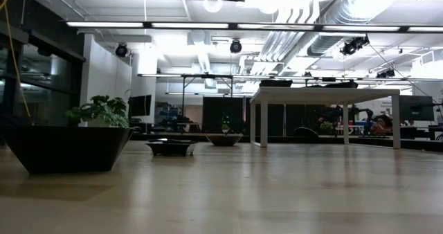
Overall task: Pick & Place Mini shaped plates
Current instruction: Stack the square plate on top of the square plate on the shelf
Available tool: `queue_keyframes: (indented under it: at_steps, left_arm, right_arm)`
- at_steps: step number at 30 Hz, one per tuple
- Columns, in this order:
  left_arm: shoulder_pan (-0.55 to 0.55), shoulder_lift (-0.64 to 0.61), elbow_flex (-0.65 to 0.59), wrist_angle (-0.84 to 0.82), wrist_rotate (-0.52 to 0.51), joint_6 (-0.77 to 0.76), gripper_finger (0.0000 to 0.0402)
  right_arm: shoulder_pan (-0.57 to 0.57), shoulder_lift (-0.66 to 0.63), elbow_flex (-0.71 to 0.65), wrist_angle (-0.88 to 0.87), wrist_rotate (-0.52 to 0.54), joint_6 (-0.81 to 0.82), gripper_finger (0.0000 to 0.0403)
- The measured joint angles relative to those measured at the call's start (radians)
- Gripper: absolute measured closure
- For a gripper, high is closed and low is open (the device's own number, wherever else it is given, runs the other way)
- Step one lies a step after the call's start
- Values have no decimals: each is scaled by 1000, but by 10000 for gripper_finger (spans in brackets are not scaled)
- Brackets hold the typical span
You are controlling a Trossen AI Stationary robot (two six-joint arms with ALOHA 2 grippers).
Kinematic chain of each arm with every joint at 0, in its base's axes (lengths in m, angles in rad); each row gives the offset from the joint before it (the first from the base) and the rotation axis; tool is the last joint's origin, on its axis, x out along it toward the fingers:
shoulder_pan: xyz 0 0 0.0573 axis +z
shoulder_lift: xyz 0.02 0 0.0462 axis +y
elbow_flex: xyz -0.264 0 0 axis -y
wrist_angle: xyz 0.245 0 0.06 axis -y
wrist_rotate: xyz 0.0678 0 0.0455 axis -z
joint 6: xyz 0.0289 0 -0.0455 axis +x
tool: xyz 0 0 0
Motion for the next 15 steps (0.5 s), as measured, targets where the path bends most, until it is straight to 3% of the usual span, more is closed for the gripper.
queue_keyframes:
  at_steps: [9,15]
  left_arm:
    - [0,-6,0,-4,-99,90,238]
    - [1,-66,0,-31,-158,162,213]
  right_arm:
    - [0,-15,0,-40,121,77,403]
    - [-4,-142,0,-343,293,466,403]
